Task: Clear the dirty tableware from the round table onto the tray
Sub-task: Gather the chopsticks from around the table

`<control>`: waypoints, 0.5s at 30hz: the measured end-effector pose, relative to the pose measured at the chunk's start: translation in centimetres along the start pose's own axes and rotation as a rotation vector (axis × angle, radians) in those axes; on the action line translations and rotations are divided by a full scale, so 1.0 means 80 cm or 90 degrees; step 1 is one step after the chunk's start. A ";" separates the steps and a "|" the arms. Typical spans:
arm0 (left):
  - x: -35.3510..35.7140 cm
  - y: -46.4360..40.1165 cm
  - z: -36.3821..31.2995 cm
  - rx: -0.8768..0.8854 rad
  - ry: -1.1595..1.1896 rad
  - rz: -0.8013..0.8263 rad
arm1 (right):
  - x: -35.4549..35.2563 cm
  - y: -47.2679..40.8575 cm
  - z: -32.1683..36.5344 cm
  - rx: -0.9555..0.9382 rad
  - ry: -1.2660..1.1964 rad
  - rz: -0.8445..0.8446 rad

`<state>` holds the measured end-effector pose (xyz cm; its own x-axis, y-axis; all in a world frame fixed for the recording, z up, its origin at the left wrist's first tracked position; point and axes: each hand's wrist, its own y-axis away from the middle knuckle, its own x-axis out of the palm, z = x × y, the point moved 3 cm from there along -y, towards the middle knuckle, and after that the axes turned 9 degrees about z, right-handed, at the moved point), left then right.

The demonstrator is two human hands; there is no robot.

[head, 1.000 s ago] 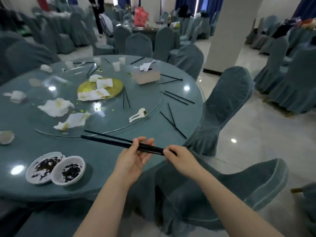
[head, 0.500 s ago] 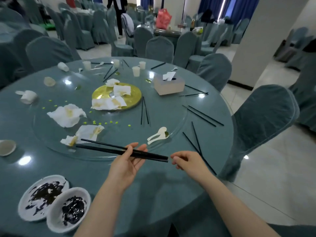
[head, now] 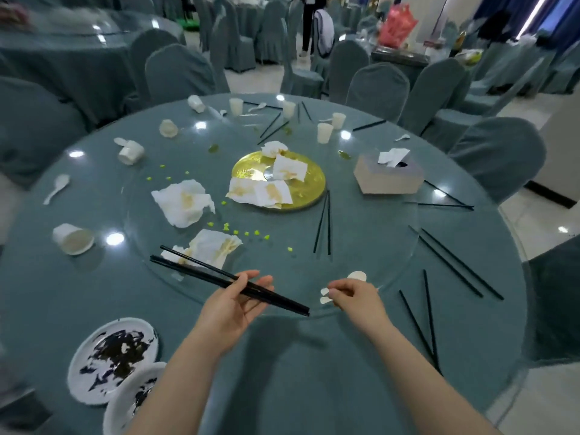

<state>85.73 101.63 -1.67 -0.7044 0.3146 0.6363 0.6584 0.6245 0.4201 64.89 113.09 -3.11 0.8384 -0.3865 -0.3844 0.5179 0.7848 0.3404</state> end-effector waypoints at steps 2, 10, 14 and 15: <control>-0.008 -0.009 -0.010 0.008 -0.001 -0.029 | 0.001 -0.034 0.004 0.010 0.001 0.018; -0.041 -0.036 -0.027 0.025 0.038 -0.137 | -0.015 -0.185 0.005 0.060 0.240 -0.021; -0.063 -0.041 -0.023 0.017 0.034 -0.180 | -0.020 -0.248 0.007 0.174 0.307 -0.063; -0.068 -0.042 -0.022 0.017 0.034 -0.191 | -0.018 -0.259 0.008 0.191 0.318 -0.066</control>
<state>87.80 96.56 -5.42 -0.8513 0.0760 0.5191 0.4150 0.7028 0.5778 53.04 97.10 -9.06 0.6362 -0.1215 -0.7619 0.6796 0.5557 0.4789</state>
